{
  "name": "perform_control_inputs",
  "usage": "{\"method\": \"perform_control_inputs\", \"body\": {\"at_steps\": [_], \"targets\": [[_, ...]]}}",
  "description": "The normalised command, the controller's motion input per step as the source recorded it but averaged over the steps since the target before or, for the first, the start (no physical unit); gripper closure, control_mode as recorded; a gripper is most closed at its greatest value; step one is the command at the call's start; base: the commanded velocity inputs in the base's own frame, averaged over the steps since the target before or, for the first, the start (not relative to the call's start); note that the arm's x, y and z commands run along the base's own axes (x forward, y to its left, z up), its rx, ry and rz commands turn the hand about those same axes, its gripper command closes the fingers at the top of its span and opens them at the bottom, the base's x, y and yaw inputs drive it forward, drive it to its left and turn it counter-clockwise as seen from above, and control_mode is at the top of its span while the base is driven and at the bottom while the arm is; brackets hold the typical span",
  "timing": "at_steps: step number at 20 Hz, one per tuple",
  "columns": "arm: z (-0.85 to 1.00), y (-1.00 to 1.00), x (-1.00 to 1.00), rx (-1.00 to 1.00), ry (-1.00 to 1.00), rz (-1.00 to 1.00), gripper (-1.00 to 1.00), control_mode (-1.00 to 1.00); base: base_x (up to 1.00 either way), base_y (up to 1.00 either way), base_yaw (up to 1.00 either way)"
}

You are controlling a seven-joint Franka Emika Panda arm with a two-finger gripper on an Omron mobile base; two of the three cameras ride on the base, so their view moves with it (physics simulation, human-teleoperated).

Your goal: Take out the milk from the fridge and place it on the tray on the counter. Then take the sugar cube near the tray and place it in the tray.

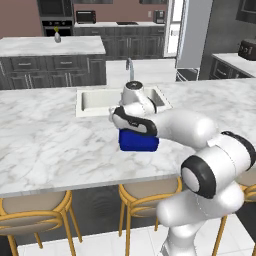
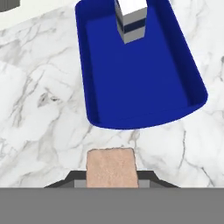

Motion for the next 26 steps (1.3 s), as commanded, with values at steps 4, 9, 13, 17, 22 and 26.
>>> {"method": "perform_control_inputs", "body": {"at_steps": [4, 9, 13, 17, 22, 26], "targets": [[0.11, -0.61, -0.02, 0.0, 0.0, 0.0, 1.0, -1.0, 0.0, 0.0, 0.0], [0.0, -0.22, 0.11, 0.0, 0.04, 0.08, 1.0, -1.0, 0.0, 0.0, 0.0], [-0.02, 0.0, 0.32, 0.0, 0.0, 0.1, 1.0, -1.0, 0.0, 0.0, 0.0], [-0.15, -0.02, 0.4, 0.0, 0.0, 0.09, 1.0, -1.0, 0.0, 0.0, 0.0], [-0.44, 0.0, 0.17, -0.03, -0.02, 0.08, 1.0, -1.0, 0.0, 0.0, 0.0], [-0.45, 0.0, 0.03, -0.09, -0.05, 0.04, 1.0, -1.0, 0.0, 0.0, 0.0]]}}
